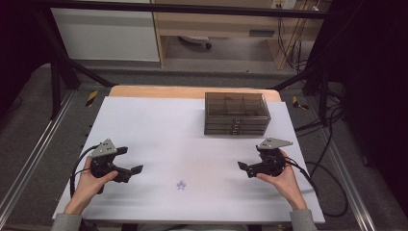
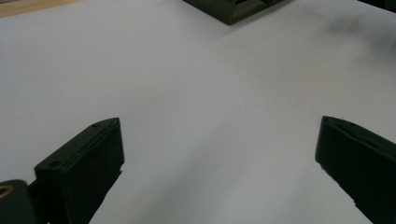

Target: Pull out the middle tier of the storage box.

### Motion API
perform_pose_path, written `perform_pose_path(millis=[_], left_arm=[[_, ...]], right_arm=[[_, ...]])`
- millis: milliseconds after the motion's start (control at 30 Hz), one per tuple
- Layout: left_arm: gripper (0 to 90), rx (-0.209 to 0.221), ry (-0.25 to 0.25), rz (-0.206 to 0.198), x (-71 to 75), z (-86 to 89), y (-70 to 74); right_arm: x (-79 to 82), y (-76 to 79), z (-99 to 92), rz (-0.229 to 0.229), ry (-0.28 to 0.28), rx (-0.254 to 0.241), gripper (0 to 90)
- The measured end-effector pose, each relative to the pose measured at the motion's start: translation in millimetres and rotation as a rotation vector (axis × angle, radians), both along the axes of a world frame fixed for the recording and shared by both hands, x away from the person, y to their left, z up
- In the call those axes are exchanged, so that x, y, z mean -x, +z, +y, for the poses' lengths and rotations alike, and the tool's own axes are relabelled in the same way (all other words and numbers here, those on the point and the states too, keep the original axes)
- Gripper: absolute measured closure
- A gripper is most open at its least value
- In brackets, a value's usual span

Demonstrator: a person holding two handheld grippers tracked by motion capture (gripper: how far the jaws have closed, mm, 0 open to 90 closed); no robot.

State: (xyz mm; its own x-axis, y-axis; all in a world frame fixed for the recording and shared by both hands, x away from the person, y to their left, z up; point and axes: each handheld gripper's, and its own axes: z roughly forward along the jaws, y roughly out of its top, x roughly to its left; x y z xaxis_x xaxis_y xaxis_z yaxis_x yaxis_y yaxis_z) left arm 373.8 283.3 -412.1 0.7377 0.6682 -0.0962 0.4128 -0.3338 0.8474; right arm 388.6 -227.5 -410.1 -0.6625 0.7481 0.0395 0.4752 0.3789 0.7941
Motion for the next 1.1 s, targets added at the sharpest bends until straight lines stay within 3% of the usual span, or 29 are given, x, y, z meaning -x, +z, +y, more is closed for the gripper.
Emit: perform_pose_path(millis=[1100], left_arm=[[1.0, -0.006, -0.001, 0.0, -0.5, -0.8, -0.6]], right_arm=[[-11.3, 9.6, 18.8, -0.068, 0.029, 0.17, 2.8]])
